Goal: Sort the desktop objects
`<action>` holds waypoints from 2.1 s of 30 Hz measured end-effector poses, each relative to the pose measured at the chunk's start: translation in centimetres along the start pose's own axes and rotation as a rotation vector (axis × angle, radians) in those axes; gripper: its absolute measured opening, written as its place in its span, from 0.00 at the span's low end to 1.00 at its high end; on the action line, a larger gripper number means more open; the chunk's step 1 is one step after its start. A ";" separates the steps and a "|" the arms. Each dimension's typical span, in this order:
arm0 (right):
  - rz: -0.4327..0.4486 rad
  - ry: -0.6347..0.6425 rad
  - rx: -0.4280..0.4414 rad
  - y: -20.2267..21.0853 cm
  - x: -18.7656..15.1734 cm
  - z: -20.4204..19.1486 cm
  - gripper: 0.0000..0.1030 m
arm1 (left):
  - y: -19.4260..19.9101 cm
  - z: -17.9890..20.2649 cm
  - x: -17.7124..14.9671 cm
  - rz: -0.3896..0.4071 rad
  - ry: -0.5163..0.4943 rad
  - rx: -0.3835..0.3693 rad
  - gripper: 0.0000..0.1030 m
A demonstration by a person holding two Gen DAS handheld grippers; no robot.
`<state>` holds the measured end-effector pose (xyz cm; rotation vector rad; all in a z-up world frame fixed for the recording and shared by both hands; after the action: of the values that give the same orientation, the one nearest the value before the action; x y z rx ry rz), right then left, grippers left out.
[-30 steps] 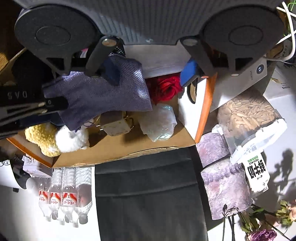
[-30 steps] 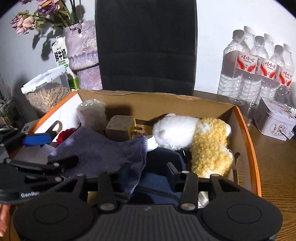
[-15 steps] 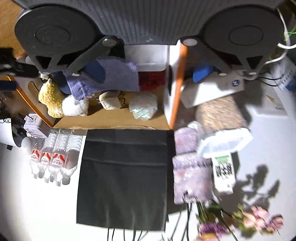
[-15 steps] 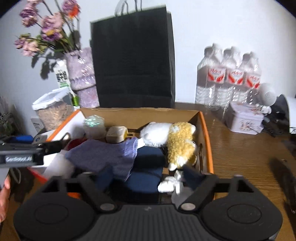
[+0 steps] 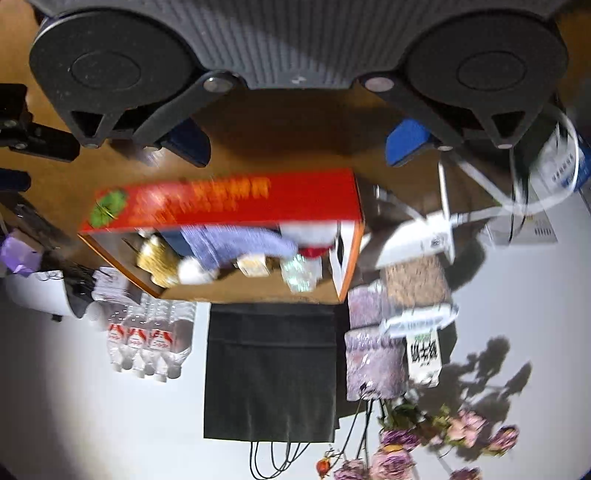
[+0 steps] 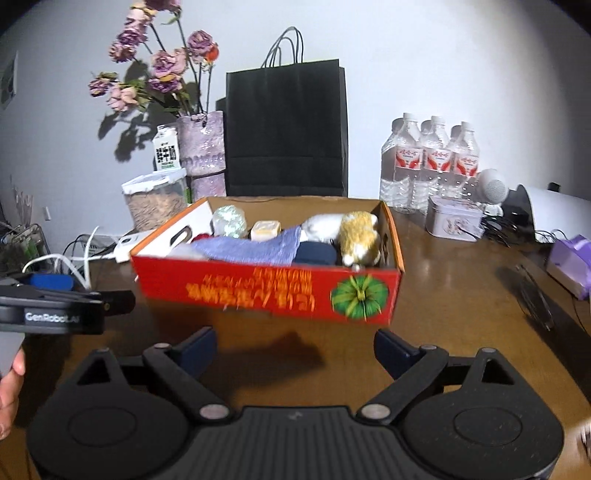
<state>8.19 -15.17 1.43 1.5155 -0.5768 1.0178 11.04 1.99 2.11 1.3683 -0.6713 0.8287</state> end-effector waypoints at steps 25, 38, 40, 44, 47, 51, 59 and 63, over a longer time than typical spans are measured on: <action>-0.077 -0.007 -0.014 3.8 -10.0 -3.1 1.00 | 4.9 -0.8 -11.8 -0.086 -0.026 -0.032 1.00; -0.127 -0.046 -0.055 -1.7 -7.5 -1.9 1.00 | 0.6 -0.9 -9.3 -0.110 -0.028 0.007 1.00; -0.147 -0.023 -0.095 -2.6 -7.2 -2.0 1.00 | 0.0 -0.8 -8.9 -0.107 -0.027 0.004 1.00; -0.145 -0.009 -0.075 -3.7 -6.5 -2.4 1.00 | -0.8 -0.7 -8.4 -0.103 -0.024 -0.003 1.00; -0.146 -0.016 -0.082 -4.3 -6.2 -2.5 1.00 | -1.1 -0.7 -8.2 -0.102 -0.016 0.006 1.00; -0.149 -0.031 -0.107 -4.5 -6.1 -2.4 1.00 | -1.3 -0.8 -8.1 -0.102 -0.016 0.007 1.00; -0.149 -0.039 -0.118 -4.4 -6.1 -2.4 1.00 | -1.4 -0.8 -8.0 -0.102 -0.012 0.004 1.00; -0.150 -0.039 -0.118 -4.4 -6.1 -2.4 1.00 | -1.3 -0.8 -8.0 -0.102 -0.012 0.004 1.00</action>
<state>8.07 -13.04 -6.17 1.4541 -0.5332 0.8273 7.61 1.82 -5.32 1.4008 -0.6040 0.7412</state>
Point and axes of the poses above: each gripper's, at about its wrist camera, not at the fingertips, and y roughly against the way its jaws point, z to its right, x to its top, the point moved 8 cm from there along -y, roughly the way its jaws point, and after that the axes turned 7 degrees about y, right-handed, at the moved point
